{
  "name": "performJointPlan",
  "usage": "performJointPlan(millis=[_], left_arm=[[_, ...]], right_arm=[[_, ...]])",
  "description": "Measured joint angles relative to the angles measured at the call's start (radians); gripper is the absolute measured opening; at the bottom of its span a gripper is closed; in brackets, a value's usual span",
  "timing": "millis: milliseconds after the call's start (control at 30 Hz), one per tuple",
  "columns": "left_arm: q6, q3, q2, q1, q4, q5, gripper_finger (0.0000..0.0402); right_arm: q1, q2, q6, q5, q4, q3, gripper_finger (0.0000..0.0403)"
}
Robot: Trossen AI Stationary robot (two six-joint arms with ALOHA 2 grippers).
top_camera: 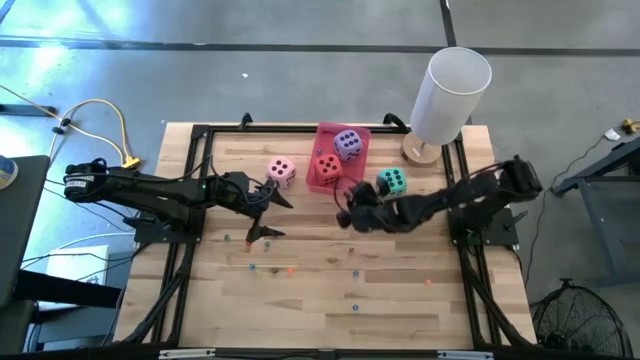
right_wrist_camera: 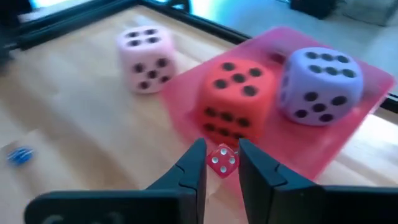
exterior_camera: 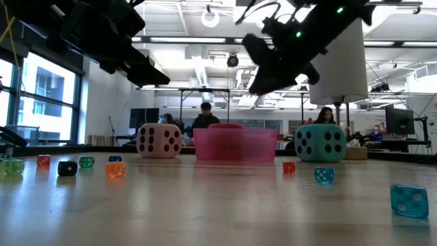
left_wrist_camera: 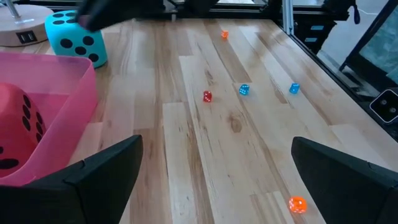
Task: Pick & Place Dice
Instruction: Put the right small red dice into the bin, then put the large blue dice into the bin
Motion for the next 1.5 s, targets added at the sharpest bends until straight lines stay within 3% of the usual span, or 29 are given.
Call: performJointPlan(millis=[300, 500, 767, 1167, 1500], left_arm=[[0.002, 0.000, 0.000, 0.000, -0.001, 0.000, 0.0400], [0.002, 0.000, 0.000, 0.000, -0.007, 0.000, 0.0400], [0.003, 0.000, 0.000, 0.000, -0.033, 0.000, 0.0400], [0.002, 0.000, 0.000, 0.000, -0.053, 0.000, 0.0400], [0.003, 0.000, 0.000, 0.000, -0.052, 0.000, 0.0400]], right_arm=[[-0.152, 0.000, -0.001, -0.048, 0.001, 0.000, 0.0142], [-0.180, 0.000, -0.024, -0.105, 0.003, 0.000, 0.0188], [-0.050, 0.000, -0.182, -0.131, 0.094, 0.000, 0.0234], [0.184, 0.000, -0.010, -0.058, 0.038, 0.000, 0.0245], [0.236, 0.000, -0.079, -0.048, 0.036, 0.000, 0.0245]])
